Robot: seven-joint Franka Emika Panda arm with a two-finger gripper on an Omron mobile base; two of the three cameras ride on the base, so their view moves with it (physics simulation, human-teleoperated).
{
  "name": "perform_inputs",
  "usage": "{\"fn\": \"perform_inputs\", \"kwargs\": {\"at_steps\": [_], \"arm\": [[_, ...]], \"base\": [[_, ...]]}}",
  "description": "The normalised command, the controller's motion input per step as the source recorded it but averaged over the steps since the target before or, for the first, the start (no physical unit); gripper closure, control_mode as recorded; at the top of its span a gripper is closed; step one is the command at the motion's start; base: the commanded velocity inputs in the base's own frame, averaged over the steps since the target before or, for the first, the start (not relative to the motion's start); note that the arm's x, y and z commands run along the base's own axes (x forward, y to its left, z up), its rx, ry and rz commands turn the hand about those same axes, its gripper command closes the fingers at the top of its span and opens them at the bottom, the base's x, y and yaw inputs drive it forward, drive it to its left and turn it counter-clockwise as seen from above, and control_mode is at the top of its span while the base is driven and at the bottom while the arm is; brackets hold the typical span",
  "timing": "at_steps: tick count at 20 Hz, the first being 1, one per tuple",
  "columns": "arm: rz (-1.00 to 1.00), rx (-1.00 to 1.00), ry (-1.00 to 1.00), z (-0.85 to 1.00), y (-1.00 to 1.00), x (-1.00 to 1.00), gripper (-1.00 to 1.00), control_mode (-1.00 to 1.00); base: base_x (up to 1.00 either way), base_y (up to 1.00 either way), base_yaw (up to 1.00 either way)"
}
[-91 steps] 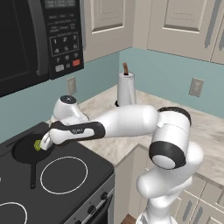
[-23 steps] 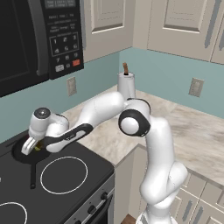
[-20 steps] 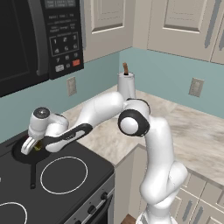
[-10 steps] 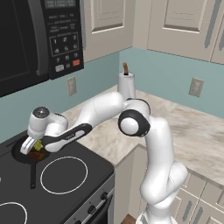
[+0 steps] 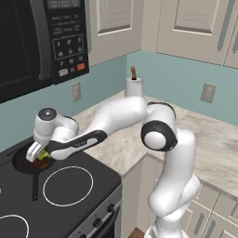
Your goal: Put the sweet potato and broccoli in the pan. Then turn on the rear right burner and set the heat to medium.
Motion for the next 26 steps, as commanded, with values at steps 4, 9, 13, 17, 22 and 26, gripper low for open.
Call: {"fn": "perform_inputs", "kwargs": {"at_steps": [4,9,13,17,22,26], "arm": [[-0.06,0.01,0.0,0.43,-0.73,-0.29,-1.0,-1.0],[-0.07,0.02,0.0,0.28,-0.84,-0.06,-1.0,-1.0],[-0.07,0.05,0.02,0.27,-0.89,-0.05,-1.0,-1.0],[-0.04,0.05,0.0,0.29,-0.81,-0.06,-1.0,-1.0],[-0.04,0.04,0.0,0.27,-0.8,-0.08,-1.0,-1.0],[-0.08,0.0,0.07,0.15,-0.8,0.07,-1.0,-1.0]], "base": [[0.0,0.0,0.0],[0.0,0.0,0.0],[0.0,0.0,0.0],[0.0,0.0,0.0],[0.0,0.0,0.0],[0.0,0.0,0.0]]}}
